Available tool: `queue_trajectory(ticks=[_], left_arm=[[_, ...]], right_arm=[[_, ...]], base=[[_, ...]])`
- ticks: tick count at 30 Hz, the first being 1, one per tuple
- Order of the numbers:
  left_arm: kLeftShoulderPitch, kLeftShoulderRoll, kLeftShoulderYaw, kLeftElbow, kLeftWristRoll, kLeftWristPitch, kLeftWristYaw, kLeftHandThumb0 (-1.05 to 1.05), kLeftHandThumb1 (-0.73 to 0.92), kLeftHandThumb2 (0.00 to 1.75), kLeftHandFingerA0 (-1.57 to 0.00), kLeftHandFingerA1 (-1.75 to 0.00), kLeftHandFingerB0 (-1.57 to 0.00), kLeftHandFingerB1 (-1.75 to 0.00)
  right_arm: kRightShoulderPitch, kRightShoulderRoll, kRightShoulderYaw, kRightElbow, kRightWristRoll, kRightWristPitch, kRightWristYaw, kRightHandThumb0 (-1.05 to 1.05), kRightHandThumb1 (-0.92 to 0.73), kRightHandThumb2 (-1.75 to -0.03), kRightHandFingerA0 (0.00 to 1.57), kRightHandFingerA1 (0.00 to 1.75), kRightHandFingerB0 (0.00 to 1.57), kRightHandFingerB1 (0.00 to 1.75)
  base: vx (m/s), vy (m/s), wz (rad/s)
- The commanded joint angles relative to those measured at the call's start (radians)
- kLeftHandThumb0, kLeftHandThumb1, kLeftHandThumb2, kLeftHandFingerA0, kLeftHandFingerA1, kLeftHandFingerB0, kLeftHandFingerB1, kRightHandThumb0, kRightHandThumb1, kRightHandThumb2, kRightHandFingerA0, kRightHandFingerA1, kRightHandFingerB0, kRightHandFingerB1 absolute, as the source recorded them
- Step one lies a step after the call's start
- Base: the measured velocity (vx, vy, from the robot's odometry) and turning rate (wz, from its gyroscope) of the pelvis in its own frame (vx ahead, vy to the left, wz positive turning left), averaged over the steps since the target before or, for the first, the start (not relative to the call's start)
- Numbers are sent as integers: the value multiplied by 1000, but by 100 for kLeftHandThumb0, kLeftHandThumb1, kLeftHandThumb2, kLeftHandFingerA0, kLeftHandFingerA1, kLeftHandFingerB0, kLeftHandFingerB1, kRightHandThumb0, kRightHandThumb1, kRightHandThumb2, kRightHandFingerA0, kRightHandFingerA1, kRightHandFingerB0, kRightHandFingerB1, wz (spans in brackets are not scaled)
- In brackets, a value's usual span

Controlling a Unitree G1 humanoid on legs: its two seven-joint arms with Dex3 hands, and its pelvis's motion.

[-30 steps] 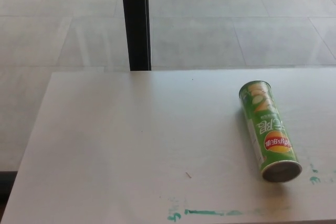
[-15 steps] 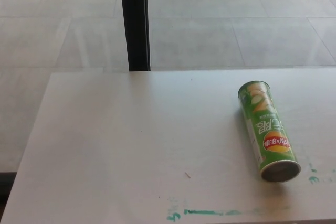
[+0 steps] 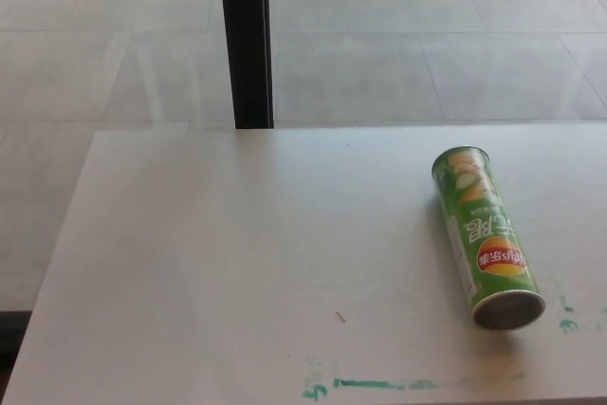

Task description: Use the right hand as a fist to push the chips tray inside its container kept in the middle of the desk

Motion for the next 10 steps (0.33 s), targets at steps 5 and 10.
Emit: queue_trajectory(ticks=[5, 10], left_arm=[[2, 5, 9, 5, -37, 48, -3, -76, 92, 67, -55, -60, -44, -49], [-5, 3, 7, -2, -39, 50, 9, -74, 92, 68, -57, -62, -46, -51]], right_arm=[[6, -3, 84, 64, 207, -110, -65, -50, -78, -65, 74, 123, 53, 73], [17, 0, 131, 51, 220, -130, -71, -52, -79, -65, 74, 127, 52, 70]], base=[[0, 0, 0], [0, 0, 0]])
